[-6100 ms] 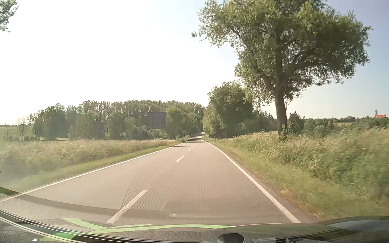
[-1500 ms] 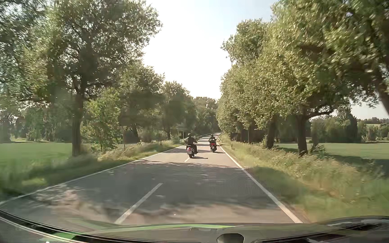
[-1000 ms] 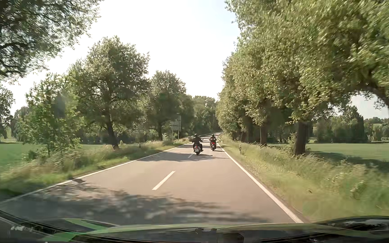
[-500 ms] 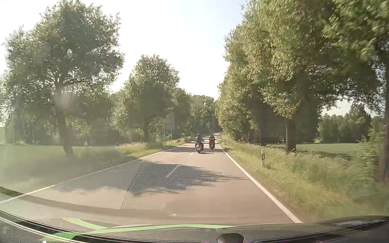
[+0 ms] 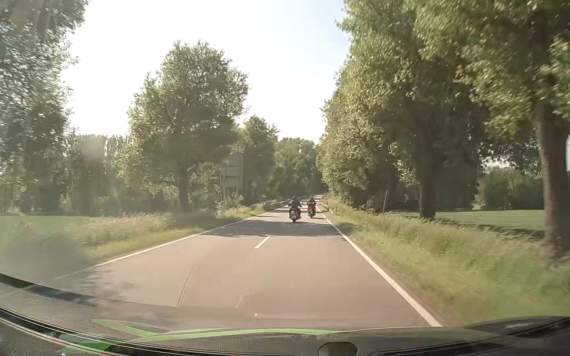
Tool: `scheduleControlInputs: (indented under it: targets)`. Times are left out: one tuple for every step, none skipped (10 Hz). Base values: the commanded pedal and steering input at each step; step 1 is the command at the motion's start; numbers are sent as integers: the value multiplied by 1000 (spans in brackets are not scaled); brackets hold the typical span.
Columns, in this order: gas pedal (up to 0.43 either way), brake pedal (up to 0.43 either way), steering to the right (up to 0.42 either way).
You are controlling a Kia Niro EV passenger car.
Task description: Follow the waypoints while adhering to traffic rules and regulations
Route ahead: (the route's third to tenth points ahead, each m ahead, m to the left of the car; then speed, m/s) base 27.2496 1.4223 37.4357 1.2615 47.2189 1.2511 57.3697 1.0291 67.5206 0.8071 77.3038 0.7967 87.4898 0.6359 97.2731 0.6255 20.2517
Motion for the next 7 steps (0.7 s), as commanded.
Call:
scheduleControlInputs:
  targets:
    - [429,0,-3]
    - [429,0,-3]
    - [429,0,-2]
    - [421,0,-3]
    - [421,0,-3]
    - [421,0,-3]
    - [409,0,-3]
